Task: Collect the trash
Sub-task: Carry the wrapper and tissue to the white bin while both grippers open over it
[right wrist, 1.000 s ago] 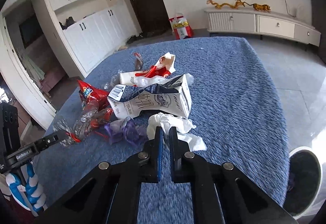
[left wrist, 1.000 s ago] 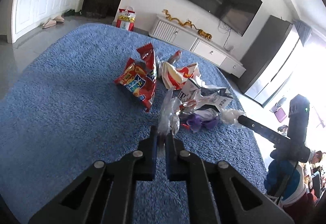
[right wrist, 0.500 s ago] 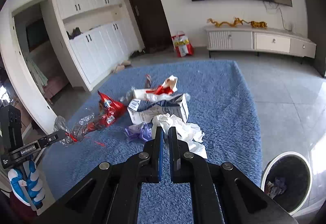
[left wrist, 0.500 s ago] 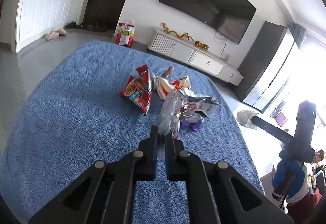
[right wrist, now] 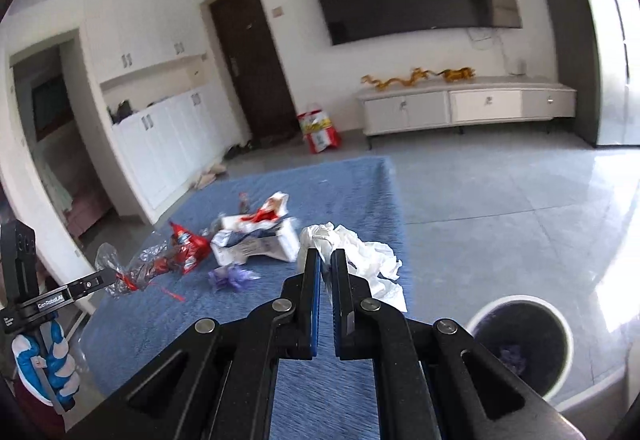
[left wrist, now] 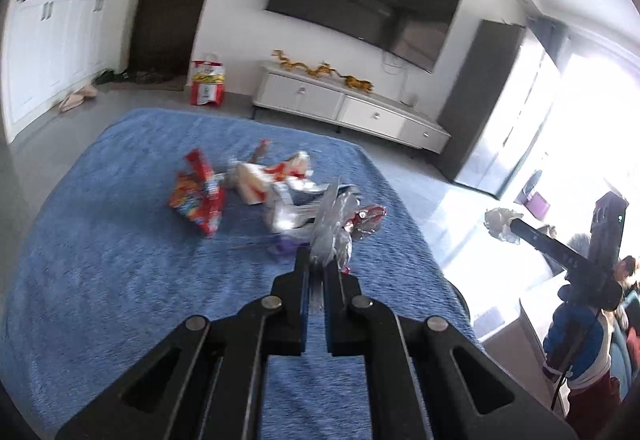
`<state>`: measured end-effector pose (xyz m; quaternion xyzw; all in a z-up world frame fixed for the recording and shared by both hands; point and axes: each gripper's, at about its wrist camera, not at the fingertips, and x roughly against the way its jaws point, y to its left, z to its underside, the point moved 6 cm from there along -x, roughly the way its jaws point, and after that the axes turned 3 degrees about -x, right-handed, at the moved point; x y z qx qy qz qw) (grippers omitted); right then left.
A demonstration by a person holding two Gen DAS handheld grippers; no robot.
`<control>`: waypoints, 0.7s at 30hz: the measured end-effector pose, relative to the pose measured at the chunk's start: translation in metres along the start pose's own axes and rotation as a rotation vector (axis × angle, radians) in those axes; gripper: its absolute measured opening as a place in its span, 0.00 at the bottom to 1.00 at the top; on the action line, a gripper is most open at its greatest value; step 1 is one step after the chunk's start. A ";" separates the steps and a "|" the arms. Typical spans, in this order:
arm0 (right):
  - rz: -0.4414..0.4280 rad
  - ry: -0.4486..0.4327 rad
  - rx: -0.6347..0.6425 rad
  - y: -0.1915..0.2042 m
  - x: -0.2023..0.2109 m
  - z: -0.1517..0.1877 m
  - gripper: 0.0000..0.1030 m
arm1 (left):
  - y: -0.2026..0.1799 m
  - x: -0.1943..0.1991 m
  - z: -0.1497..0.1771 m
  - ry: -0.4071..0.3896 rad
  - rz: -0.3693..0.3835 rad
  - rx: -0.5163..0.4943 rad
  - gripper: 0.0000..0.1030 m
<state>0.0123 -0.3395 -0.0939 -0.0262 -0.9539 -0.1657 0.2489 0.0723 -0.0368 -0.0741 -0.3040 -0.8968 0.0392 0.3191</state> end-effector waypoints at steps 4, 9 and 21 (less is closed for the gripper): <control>0.047 -0.031 -0.052 -0.034 0.021 0.001 0.05 | -0.043 -0.018 -0.004 0.019 0.053 -0.074 0.05; 0.107 -0.054 -0.118 -0.080 0.040 0.009 0.05 | -0.107 -0.049 -0.010 0.053 0.134 -0.179 0.05; 0.213 -0.054 -0.252 -0.178 0.041 0.029 0.05 | -0.255 -0.156 -0.005 0.190 0.277 -0.363 0.05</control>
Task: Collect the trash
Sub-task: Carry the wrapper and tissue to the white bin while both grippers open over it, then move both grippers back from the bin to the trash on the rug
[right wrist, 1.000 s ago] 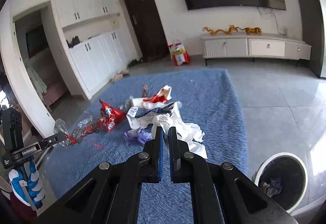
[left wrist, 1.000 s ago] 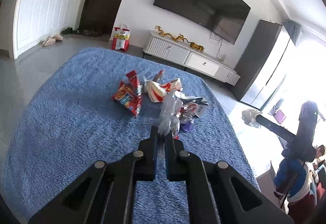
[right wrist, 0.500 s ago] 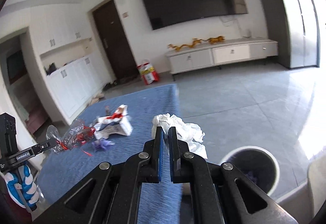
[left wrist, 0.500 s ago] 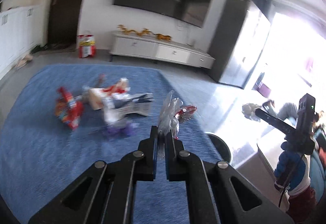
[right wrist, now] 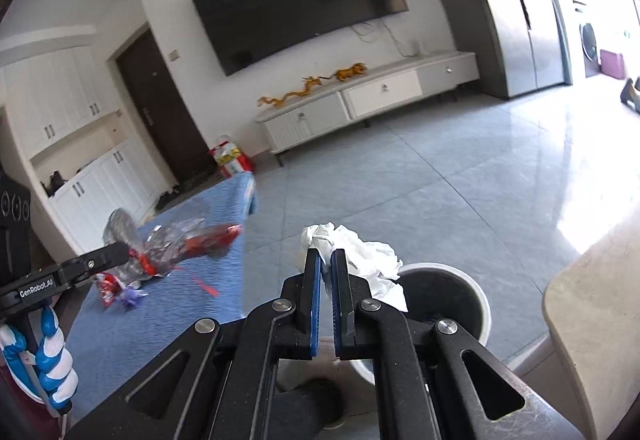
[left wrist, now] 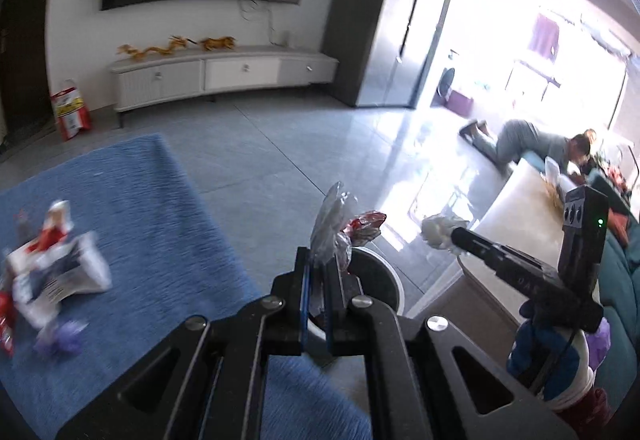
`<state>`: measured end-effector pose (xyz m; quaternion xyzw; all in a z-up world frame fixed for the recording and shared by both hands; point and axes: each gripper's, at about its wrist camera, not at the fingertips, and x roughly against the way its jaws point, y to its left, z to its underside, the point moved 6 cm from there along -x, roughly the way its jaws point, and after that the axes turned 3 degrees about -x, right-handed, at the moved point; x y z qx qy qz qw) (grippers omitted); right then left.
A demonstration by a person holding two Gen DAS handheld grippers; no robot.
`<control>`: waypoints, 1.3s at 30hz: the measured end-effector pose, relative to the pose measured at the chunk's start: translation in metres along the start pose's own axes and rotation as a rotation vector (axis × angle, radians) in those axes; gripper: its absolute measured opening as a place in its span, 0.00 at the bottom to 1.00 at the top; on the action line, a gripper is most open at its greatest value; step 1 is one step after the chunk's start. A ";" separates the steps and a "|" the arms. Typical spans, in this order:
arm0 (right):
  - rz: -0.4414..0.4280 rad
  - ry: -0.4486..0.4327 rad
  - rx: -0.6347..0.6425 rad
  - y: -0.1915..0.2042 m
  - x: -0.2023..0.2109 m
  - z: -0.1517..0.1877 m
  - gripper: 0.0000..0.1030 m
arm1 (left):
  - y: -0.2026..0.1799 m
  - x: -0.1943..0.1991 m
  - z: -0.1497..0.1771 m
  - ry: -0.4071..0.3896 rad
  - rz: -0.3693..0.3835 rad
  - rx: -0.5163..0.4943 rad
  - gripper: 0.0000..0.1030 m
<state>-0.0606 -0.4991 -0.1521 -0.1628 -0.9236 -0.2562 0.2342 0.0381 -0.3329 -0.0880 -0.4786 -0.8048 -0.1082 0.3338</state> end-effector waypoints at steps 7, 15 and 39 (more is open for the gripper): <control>0.049 0.048 -0.028 -0.038 -0.041 0.003 0.05 | -0.029 -0.094 -0.004 0.123 0.026 -0.031 0.05; 0.129 0.135 -0.030 -0.074 -0.097 0.017 0.08 | -0.031 -0.173 0.007 0.232 0.084 0.023 0.07; 0.148 0.103 0.016 -0.024 -0.072 0.003 0.44 | 0.020 -0.092 0.009 0.111 -0.089 0.079 0.52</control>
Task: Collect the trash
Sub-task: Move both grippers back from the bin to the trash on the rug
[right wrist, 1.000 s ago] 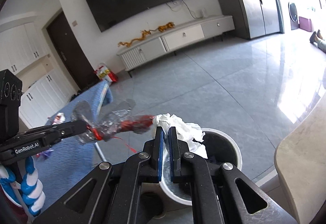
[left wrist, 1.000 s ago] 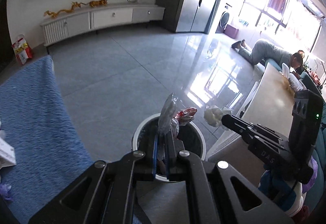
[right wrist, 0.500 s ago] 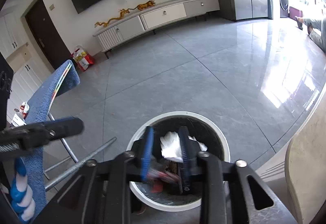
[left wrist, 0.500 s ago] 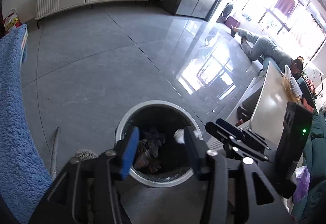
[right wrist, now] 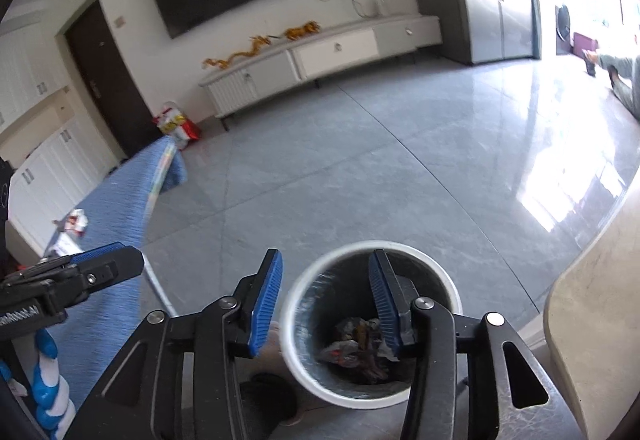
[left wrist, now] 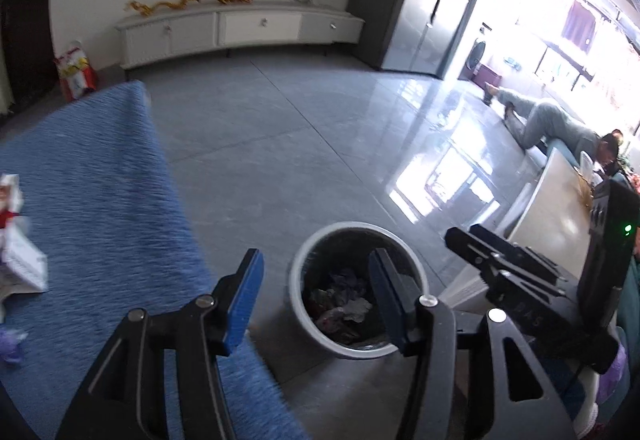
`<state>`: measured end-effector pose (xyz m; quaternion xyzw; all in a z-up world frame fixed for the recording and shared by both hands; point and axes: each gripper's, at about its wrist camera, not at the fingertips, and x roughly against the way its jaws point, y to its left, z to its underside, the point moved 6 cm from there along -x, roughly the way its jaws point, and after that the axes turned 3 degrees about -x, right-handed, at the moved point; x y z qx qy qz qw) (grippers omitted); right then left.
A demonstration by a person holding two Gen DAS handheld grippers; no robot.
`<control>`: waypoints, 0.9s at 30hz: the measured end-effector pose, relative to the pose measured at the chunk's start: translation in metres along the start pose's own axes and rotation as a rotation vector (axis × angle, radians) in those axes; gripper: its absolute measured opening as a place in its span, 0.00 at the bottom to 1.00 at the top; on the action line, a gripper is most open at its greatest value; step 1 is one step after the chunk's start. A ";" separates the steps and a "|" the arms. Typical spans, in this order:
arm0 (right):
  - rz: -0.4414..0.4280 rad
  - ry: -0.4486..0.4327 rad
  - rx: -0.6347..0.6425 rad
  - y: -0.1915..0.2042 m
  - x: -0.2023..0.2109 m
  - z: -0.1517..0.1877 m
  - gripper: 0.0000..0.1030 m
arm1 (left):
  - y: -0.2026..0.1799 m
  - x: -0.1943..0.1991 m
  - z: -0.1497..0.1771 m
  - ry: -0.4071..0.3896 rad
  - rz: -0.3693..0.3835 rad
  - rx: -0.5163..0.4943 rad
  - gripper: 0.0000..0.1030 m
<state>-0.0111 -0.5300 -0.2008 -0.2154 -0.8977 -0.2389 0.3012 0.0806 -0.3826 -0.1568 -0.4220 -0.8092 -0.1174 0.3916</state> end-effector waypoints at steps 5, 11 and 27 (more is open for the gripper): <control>-0.074 -0.048 0.071 0.054 0.030 -0.008 0.49 | 0.039 0.058 0.006 -0.090 -0.114 0.030 0.56; -0.167 -0.098 0.166 0.123 0.064 -0.011 0.54 | 0.105 0.135 0.022 -0.208 -0.278 0.125 0.65; -0.159 -0.142 0.296 0.224 0.091 0.011 0.93 | 0.250 0.268 0.123 -0.320 -0.627 0.339 0.69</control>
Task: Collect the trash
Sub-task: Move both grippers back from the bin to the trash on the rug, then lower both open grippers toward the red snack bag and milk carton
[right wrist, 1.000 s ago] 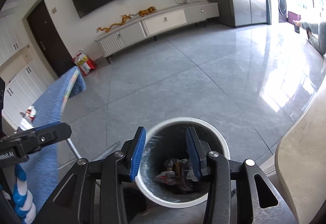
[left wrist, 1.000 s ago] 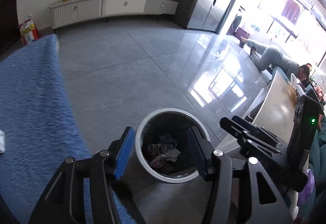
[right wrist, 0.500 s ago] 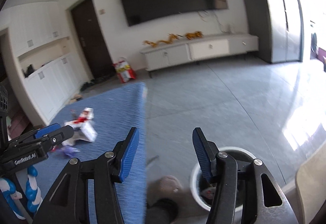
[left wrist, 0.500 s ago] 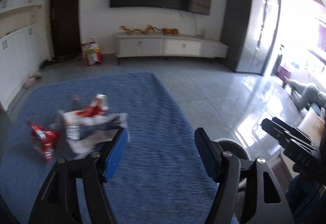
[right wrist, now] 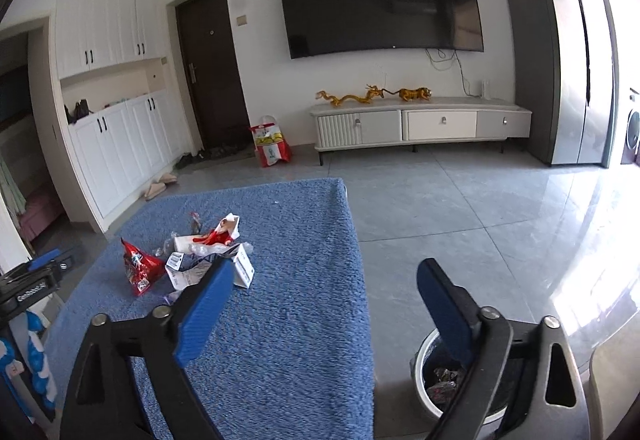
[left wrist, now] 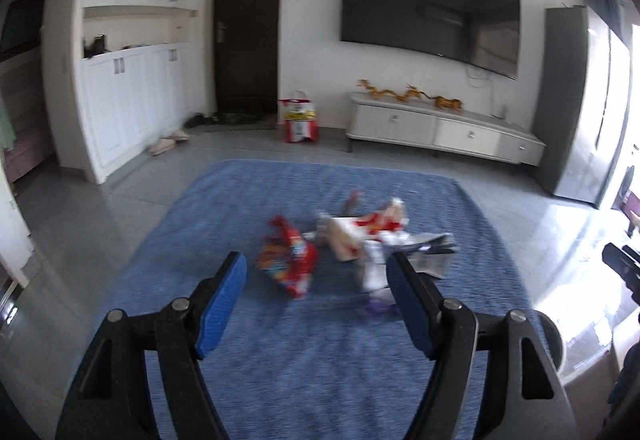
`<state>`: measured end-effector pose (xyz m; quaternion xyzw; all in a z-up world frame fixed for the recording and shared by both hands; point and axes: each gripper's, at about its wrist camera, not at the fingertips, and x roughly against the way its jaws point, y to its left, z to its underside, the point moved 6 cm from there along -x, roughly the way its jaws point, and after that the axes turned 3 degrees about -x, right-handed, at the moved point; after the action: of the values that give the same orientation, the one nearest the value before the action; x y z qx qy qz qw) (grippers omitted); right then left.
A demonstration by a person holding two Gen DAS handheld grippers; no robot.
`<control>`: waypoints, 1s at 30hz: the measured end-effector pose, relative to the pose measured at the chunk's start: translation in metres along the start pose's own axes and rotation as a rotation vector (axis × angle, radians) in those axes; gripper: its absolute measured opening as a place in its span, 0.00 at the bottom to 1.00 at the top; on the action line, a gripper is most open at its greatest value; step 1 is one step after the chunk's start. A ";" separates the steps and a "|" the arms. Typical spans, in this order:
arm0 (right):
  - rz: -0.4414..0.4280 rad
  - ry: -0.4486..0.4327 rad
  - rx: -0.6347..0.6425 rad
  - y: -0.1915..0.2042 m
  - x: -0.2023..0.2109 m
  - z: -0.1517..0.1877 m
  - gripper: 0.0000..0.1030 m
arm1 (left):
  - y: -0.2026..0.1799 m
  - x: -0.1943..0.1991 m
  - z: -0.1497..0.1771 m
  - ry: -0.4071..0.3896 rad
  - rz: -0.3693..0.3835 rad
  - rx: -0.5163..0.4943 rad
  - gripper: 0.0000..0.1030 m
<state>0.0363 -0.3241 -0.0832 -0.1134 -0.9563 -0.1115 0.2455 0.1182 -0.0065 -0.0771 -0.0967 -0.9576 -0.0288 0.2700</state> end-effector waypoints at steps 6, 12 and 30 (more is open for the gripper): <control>0.007 0.027 0.023 0.025 -0.005 0.006 0.98 | 0.044 0.007 0.016 0.008 -0.044 0.051 0.69; 0.003 0.027 0.031 0.043 0.001 0.010 1.00 | 0.066 0.013 0.026 0.018 -0.058 0.080 0.69; -0.006 0.022 0.046 0.052 -0.018 0.023 1.00 | 0.072 -0.005 0.040 0.080 -0.077 0.062 0.70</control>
<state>0.0551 -0.2717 -0.1038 -0.1038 -0.9562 -0.0914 0.2581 0.1167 0.0674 -0.1138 -0.0504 -0.9495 -0.0131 0.3095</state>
